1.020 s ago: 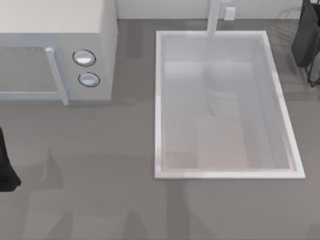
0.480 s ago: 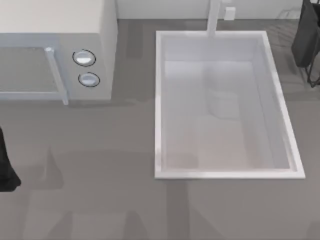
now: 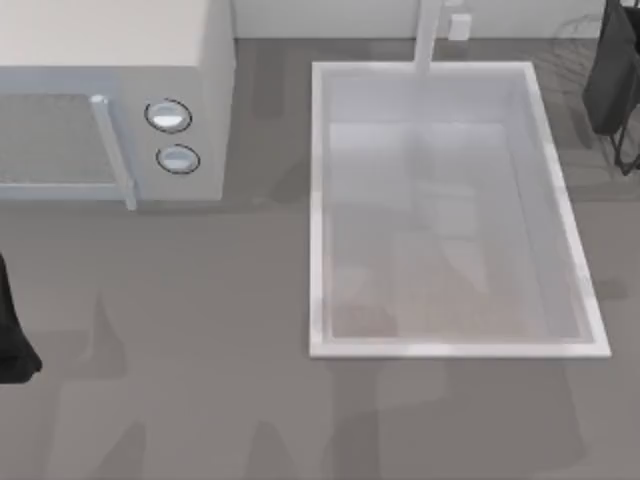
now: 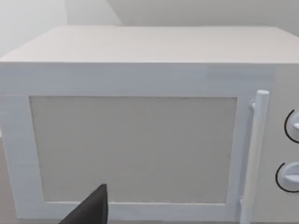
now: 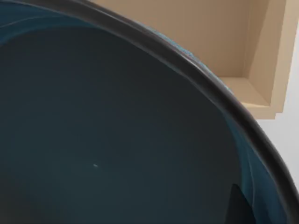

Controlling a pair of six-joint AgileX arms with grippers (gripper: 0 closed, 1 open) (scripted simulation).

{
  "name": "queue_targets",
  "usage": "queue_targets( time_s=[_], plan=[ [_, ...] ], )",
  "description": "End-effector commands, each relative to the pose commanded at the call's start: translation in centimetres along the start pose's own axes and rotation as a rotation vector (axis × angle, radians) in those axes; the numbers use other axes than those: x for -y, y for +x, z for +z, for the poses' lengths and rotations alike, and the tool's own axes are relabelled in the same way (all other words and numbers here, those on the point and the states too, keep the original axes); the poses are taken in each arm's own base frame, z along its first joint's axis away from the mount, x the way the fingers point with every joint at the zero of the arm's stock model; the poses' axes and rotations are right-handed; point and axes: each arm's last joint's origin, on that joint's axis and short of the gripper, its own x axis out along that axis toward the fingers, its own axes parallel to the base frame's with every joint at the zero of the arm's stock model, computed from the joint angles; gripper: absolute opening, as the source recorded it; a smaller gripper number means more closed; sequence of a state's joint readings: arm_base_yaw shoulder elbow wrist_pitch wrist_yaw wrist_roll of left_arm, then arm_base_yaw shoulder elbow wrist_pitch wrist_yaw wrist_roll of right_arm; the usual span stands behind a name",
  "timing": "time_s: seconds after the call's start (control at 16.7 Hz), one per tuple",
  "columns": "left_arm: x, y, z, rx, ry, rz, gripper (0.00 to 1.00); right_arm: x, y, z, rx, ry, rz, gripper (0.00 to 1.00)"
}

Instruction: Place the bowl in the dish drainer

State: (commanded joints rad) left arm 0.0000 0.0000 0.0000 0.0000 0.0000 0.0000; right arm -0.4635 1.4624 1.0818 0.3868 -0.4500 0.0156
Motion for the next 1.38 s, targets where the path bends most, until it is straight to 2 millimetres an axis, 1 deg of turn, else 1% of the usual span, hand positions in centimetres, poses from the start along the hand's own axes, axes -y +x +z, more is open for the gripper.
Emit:
queue_targets(
  time_s=[0.12, 0.18, 0.3, 0.42, 0.54, 0.78, 1.38],
  plan=[
    [0.0, 0.0, 0.0, 0.000, 0.000, 0.000, 1.00, -0.4, 2.8, -3.4, 0.010, -0.006, -0.004, 0.00],
    [0.0, 0.0, 0.0, 0.000, 0.000, 0.000, 1.00, -0.8, 3.8, -5.1, 0.014, -0.007, -0.005, 0.00],
    [0.0, 0.0, 0.0, 0.000, 0.000, 0.000, 1.00, -1.8, 5.4, -8.0, 0.012, -0.005, -0.008, 0.00],
    [0.0, 0.0, 0.0, 0.000, 0.000, 0.000, 1.00, -2.7, 6.2, -10.0, 0.004, 0.000, -0.010, 0.00],
    [0.0, 0.0, 0.0, 0.000, 0.000, 0.000, 1.00, -3.1, 6.5, -10.8, 0.002, 0.001, -0.011, 0.00],
    [0.0, 0.0, 0.0, 0.000, 0.000, 0.000, 1.00, -3.1, 6.5, -10.8, 0.002, 0.001, -0.011, 0.00],
    [0.0, 0.0, 0.0, 0.000, 0.000, 0.000, 1.00, -3.1, 6.5, -10.8, 0.002, 0.001, -0.011, 0.75]
  ],
)
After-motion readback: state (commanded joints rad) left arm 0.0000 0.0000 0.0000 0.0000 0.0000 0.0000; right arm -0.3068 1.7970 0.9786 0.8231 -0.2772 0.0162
